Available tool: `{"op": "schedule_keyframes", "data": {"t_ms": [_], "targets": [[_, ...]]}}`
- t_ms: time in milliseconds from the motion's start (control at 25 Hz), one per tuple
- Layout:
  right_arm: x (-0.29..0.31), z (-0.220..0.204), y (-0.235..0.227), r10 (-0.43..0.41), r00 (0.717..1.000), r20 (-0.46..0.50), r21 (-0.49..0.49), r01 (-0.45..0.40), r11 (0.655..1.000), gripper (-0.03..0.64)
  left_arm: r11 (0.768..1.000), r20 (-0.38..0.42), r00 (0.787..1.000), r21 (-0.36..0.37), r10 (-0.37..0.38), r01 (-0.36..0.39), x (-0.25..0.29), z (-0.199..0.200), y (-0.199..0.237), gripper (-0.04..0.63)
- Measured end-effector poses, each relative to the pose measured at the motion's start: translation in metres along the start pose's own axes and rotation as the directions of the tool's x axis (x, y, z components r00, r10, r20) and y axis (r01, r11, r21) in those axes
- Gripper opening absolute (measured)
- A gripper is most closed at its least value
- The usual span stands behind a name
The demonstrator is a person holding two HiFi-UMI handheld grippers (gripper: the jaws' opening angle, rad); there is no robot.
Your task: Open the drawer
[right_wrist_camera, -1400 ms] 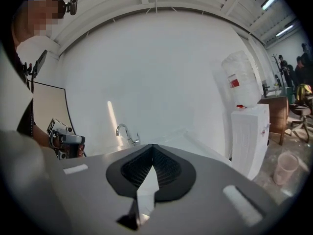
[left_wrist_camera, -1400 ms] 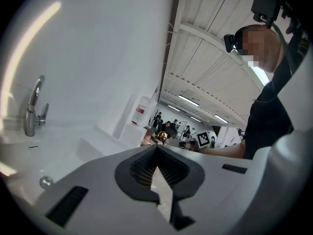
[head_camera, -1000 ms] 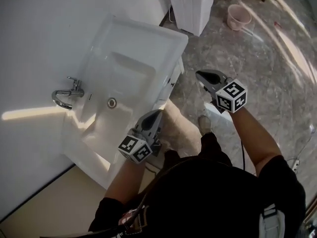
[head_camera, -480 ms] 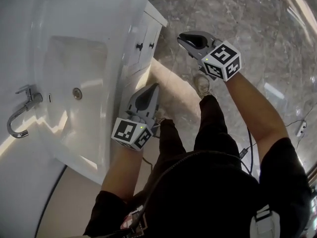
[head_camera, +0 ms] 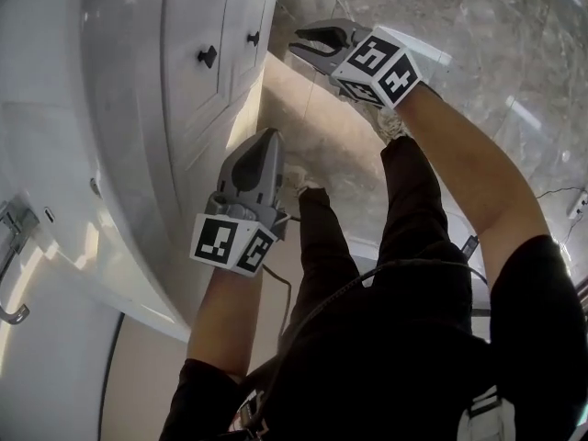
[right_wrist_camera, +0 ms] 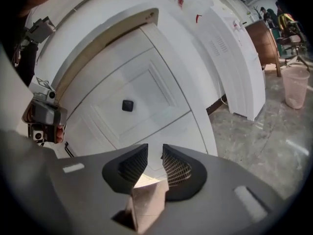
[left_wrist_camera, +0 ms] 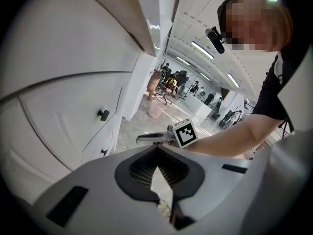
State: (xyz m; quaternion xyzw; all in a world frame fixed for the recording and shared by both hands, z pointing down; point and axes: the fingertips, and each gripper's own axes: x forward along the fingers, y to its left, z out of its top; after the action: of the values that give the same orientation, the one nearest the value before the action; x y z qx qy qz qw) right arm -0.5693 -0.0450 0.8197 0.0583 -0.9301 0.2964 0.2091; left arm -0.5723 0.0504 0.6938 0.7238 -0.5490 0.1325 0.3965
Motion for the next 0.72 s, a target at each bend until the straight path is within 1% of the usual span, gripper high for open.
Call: {"op": "schedule_keyframes", "data": {"t_ms": [160, 440, 600, 720], "targets": [[0.039, -0.030, -0.014, 0.040, 0.999, -0.019, 0.045, -0.039, 0.998, 0.091, 0.999, -0.001, 0.999, -0.028, 0.037, -0.037, 0.021, -0.019, 0.024, -0.009], [0.098, -0.078, -0.032, 0.082, 0.991, -0.103, 0.062, -0.076, 0.995, 0.144, 0.996, -0.021, 0.997, -0.033, 0.078, -0.078, 0.035, -0.051, 0.062, -0.009], [0.122, -0.082, -0.037, 0.121, 0.988, -0.097, 0.099, -0.112, 0.989, 0.158, 0.994, -0.031, 0.994, -0.030, 0.102, -0.103, 0.037, -0.065, 0.079, -0.009], [0.137, -0.082, -0.037, 0.145, 0.984, -0.098, 0.104, -0.135, 0.985, 0.158, 0.995, -0.037, 0.994, -0.030, 0.099, -0.100, 0.039, -0.070, 0.084, -0.009]]}}
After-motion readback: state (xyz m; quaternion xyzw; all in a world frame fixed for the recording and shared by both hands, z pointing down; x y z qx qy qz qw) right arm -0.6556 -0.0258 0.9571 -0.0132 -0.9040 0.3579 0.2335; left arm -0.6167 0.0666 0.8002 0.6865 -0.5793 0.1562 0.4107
